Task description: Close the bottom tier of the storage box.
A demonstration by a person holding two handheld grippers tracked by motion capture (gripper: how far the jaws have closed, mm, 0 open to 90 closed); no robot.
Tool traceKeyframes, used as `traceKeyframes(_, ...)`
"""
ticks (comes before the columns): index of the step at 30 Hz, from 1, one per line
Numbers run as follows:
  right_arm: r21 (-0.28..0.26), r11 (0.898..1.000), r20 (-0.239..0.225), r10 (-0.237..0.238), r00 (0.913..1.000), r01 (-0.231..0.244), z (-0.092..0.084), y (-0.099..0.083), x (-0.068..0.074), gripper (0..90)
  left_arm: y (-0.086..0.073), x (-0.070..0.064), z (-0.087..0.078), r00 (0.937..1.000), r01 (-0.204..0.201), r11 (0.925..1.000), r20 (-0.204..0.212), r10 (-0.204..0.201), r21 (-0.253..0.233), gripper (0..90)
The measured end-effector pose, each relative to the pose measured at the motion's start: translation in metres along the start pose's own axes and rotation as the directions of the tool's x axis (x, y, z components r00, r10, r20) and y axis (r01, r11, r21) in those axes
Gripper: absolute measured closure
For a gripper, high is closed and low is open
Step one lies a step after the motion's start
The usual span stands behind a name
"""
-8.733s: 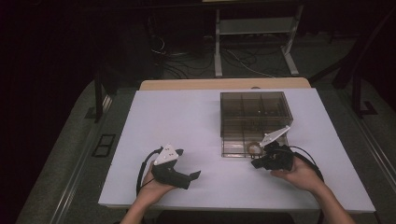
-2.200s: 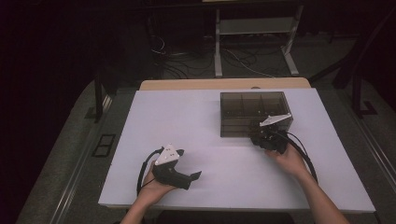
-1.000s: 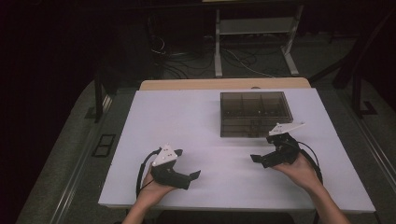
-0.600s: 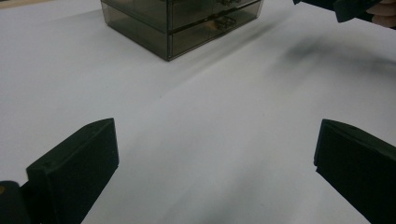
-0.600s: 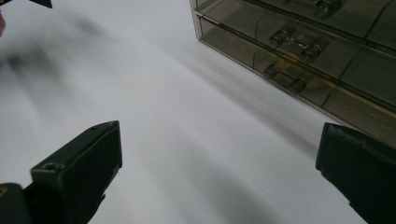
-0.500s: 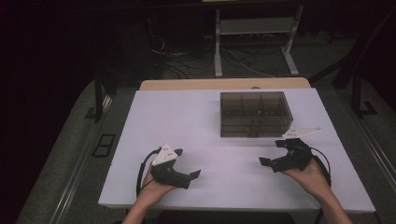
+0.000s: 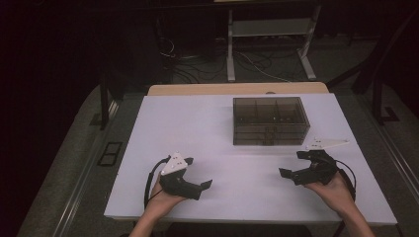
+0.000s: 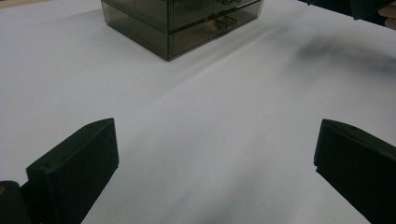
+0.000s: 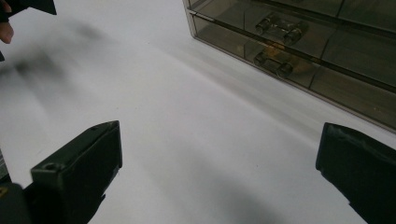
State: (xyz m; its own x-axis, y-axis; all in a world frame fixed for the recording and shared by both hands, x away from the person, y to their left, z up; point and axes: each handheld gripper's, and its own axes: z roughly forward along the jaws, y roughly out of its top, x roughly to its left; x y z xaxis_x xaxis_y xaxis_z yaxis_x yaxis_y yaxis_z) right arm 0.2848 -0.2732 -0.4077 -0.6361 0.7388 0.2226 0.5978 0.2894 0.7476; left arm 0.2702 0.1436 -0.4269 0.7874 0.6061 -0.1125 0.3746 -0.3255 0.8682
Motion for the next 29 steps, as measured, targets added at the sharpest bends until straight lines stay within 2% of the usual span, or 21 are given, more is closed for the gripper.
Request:
traceKeyframes(12, -0.062, 0.998, 0.004, 0.031, 0.9995, -0.031, -0.012, -0.016, -0.002, 0.0, 0.000, 0.001, 0.000, 1.0000, -0.003, 1.0000, -0.001, 0.003, 0.000, 0.0)
traceKeyframes(23, -0.094, 0.994, 0.013, 0.055, 0.9984, -0.053, -0.019, -0.030, 0.005, 0.0, 0.000, 0.001, -0.001, 1.0000, 0.000, 1.0000, -0.002, 0.000, -0.002, 0.0)
traceKeyframes(29, -0.106, 0.994, 0.018, 0.038, 0.9991, -0.036, -0.018, -0.030, 0.005, 0.0, 0.000, 0.001, -0.002, 1.0000, -0.002, 1.0000, -0.002, 0.002, -0.004, 0.0)
